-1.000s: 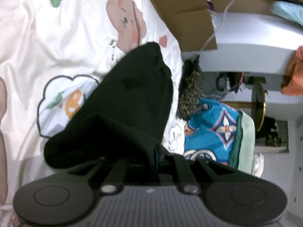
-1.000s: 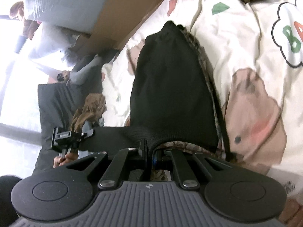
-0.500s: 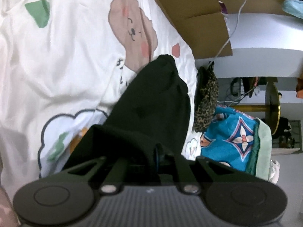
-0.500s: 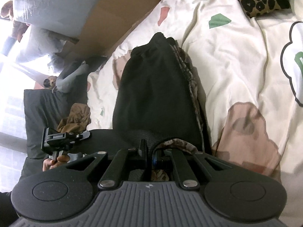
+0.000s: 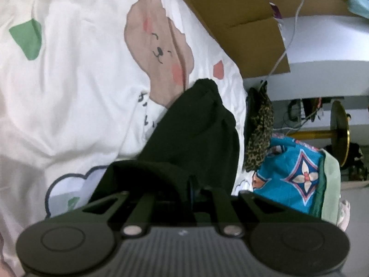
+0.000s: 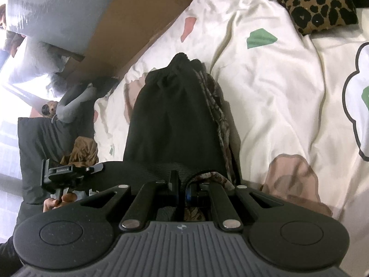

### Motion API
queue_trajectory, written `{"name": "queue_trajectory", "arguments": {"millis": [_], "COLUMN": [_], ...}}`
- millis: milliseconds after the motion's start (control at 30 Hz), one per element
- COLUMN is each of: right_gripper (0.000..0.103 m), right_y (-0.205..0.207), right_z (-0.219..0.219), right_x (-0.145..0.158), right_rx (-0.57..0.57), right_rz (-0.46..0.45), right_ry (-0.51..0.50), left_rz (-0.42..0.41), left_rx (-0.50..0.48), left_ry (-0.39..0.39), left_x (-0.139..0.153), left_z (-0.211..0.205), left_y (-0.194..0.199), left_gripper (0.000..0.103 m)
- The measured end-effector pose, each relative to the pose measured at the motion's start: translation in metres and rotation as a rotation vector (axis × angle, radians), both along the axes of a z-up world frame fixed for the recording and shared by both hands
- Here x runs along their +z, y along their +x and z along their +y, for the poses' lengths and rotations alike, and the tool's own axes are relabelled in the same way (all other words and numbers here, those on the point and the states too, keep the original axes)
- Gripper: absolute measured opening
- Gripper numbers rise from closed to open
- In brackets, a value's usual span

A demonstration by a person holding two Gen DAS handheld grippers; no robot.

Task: Fold clothes
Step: 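Lower the black garment toward the sheet with both grippers, bringing them together, then lay the folded black garment on the sheet with both grippers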

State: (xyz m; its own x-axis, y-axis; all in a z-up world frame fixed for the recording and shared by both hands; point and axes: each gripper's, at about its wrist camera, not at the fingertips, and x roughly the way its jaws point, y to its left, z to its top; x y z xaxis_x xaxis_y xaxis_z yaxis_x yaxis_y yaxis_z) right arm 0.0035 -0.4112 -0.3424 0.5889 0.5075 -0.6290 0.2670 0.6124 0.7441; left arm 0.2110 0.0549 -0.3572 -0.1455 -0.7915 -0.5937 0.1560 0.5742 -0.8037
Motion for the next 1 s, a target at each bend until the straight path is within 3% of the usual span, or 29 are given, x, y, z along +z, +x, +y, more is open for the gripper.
{"name": "queue_trajectory", "arguments": {"millis": [367,567,700,733,833,867,1000], "right_gripper": [0.005,0.005,0.007,0.010,0.047,0.049,0.049], "right_y": [0.011,0.015,0.014,0.013,0.011,0.010,0.007], "right_z": [-0.010,-0.009,-0.009,-0.010,-0.008,-0.007,-0.003], "right_x": [0.011,-0.016,-0.021,-0.022,-0.020,-0.019,-0.018], "right_rx": [-0.025,-0.082,-0.089,-0.091,-0.066,-0.063,-0.051], "right_rz": [-0.043,0.043,0.047,0.046,0.026,0.022,0.009], "right_ry": [-0.025,-0.025,-0.013,-0.006,0.013,0.018,0.038], "left_rz": [-0.079,-0.054,-0.045,-0.054,-0.070,-0.063,-0.039], "left_rx": [0.004,0.030,0.046,0.037,0.016,0.007,-0.027], "left_ry": [-0.011,0.061,0.084,0.086,0.080,0.068,0.043], "left_x": [0.018,-0.010,-0.016,-0.015,-0.013,-0.012,-0.013], "left_z": [-0.012,-0.022,-0.022,-0.023,-0.025,-0.025,-0.026], "left_y": [0.008,0.008,0.006,0.005,0.001,0.000,-0.004], "left_gripper": [0.009,0.008,0.022,0.029,0.047,0.052,0.055]}}
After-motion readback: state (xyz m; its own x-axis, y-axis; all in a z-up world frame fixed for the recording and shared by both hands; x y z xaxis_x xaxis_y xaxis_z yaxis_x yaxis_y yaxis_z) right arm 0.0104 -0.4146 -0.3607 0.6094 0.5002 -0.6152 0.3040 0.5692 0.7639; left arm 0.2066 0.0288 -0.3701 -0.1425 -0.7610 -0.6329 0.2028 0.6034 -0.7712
